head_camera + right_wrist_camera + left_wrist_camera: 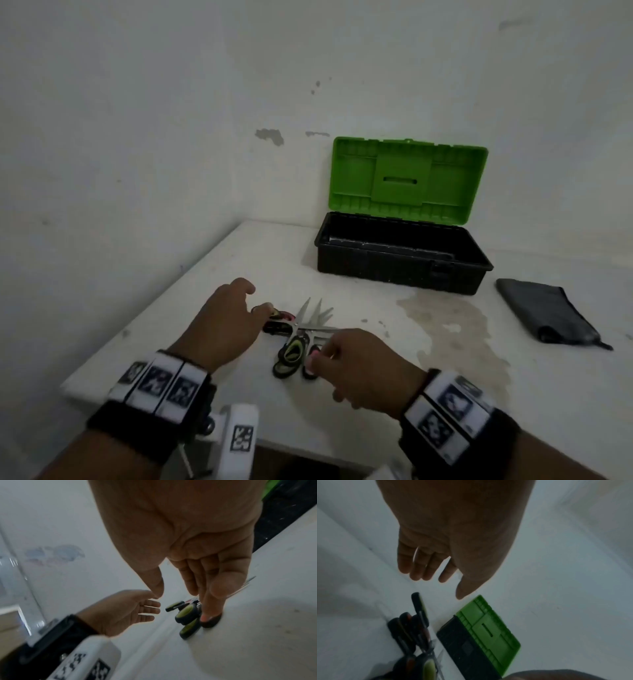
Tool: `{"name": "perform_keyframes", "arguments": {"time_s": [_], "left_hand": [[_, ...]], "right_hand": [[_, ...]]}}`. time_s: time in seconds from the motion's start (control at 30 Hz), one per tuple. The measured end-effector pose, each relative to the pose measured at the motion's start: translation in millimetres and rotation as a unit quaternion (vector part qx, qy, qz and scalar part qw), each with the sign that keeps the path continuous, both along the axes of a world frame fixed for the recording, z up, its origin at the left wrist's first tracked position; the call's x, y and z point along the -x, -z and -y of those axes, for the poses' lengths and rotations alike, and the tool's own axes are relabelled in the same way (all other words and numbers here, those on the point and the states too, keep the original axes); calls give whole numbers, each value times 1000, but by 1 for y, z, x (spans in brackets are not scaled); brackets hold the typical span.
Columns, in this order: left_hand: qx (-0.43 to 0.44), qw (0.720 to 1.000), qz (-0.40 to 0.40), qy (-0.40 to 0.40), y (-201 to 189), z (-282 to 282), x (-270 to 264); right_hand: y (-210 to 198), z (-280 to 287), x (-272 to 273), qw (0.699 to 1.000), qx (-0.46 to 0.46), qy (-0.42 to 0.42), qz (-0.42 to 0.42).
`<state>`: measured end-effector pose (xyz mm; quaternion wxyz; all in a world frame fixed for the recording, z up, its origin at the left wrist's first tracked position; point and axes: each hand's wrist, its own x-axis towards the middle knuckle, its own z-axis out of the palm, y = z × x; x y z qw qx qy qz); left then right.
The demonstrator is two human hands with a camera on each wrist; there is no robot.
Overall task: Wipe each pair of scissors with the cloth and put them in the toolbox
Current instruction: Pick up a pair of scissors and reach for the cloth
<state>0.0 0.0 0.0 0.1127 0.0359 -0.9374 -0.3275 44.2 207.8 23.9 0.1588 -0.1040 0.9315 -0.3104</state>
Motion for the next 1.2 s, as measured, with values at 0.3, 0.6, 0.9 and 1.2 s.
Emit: {"name": "perform_keyframes", "arguments": {"time_s": [0.3,0.6,0.9,1.2], "left_hand": [[50,992,107,34,5,1,34],[-157,984,70,57,-14,-3,15],[-350,913,134,160,-47,-56,-4],[-277,926,105,234,-50,-165,-6]], "right_hand": [[12,36,34,986,67,77,136],[15,17,33,949,249,131,143],[-6,-60,0,944,306,115,-37],[-22,-158,-20,940,311,141,-12]]}}
